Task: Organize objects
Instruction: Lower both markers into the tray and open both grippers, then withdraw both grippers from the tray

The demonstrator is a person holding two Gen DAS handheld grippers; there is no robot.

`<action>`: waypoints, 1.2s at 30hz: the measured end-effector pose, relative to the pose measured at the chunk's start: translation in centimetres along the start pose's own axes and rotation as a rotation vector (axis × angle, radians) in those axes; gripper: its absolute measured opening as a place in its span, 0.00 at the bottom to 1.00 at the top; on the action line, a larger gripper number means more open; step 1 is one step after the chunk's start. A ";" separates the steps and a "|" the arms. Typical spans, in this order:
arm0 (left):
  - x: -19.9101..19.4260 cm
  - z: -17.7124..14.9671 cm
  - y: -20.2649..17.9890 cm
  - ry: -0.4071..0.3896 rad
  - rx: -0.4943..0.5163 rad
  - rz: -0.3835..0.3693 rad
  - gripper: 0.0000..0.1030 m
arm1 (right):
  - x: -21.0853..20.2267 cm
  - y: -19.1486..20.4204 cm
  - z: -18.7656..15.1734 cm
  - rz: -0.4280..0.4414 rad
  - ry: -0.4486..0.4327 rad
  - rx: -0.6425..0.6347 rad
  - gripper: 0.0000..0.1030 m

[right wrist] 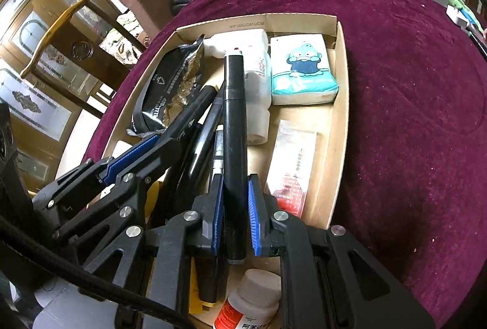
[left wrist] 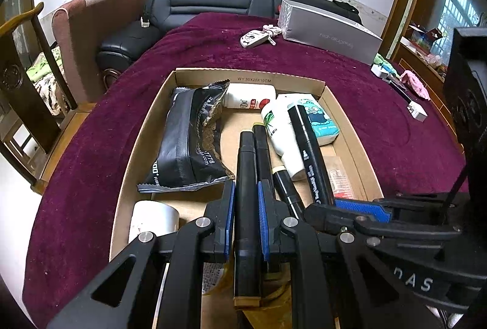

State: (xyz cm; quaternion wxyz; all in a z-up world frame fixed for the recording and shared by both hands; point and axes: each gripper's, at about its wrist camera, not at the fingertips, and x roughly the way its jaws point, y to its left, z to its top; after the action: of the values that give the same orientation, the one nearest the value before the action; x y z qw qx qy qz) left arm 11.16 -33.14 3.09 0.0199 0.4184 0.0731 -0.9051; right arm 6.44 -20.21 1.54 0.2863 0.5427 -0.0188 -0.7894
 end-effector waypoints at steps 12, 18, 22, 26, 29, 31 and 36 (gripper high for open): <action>-0.7 0.2 -0.9 -0.009 0.010 0.016 0.13 | -2.0 -0.4 -0.6 0.061 -0.051 0.015 0.16; -3.1 0.5 -1.9 -0.081 0.013 0.024 0.30 | -3.7 -0.7 -1.1 0.083 -0.092 0.026 0.18; -5.2 0.5 -2.7 -0.144 0.016 0.034 0.50 | -5.4 -1.5 -1.5 0.095 -0.138 0.046 0.28; -6.4 0.4 -3.8 -0.180 0.020 0.018 0.56 | -7.2 -2.9 -2.2 0.097 -0.180 0.082 0.37; -7.0 0.2 -5.0 -0.193 0.036 0.007 0.56 | -8.0 -4.2 -2.7 0.090 -0.193 0.103 0.39; -7.4 0.2 -5.9 -0.204 0.051 0.009 0.56 | -8.5 -4.9 -3.1 0.091 -0.198 0.117 0.39; -8.5 -0.4 -7.4 -0.232 0.073 0.027 0.62 | -9.7 -6.3 -3.9 0.108 -0.227 0.143 0.39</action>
State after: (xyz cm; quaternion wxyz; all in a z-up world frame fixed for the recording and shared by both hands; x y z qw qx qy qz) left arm 16.27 -26.03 10.19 0.0252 0.3122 0.0317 -0.9491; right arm 9.46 -9.25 6.01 0.2850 0.4669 -0.1363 -0.8259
